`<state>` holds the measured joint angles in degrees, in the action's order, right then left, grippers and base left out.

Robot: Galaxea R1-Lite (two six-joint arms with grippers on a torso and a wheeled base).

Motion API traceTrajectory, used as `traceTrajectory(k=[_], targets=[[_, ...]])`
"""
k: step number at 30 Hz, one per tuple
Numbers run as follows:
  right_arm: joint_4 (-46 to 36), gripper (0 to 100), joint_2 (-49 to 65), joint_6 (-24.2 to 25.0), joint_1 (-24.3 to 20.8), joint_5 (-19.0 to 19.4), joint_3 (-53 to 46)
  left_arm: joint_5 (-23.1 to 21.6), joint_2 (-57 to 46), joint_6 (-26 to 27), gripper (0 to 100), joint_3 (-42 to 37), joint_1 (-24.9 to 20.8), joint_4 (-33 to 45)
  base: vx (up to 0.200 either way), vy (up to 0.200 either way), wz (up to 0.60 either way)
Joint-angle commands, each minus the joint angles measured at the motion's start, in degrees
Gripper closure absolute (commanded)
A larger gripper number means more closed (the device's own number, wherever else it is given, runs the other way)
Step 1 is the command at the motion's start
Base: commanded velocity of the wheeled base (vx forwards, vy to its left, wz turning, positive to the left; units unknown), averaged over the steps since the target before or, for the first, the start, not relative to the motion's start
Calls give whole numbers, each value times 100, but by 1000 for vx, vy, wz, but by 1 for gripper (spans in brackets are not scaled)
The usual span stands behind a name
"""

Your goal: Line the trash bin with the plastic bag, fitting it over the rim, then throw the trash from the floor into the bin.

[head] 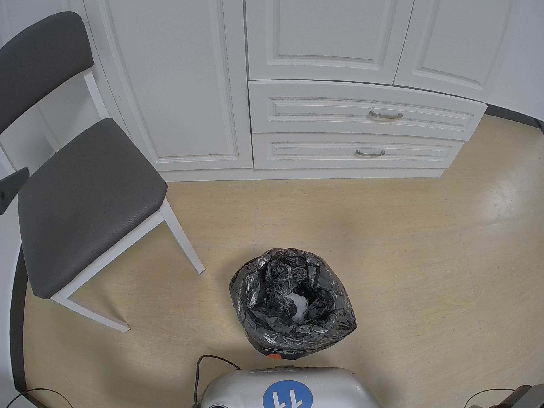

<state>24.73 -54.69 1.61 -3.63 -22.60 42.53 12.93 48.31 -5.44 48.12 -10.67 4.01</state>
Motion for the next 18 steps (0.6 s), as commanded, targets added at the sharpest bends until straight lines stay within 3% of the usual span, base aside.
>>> traceTrajectory(k=[1,7,11,18], targets=[[-478,0,1505,-38,29,-157,-228,60,-867,16,0,356,170,645,0,0,0],[-1348,0,2586,-126,29,-447,-166,464,-1588,25,0,690,249,1541,0,0,0],[-1841,0,3236,-275,29,-649,-166,464,-2150,16,0,998,346,2385,0,0,0],[-3106,0,4361,-284,311,-667,-35,464,-2774,16,0,1587,504,3466,0,0,0]])
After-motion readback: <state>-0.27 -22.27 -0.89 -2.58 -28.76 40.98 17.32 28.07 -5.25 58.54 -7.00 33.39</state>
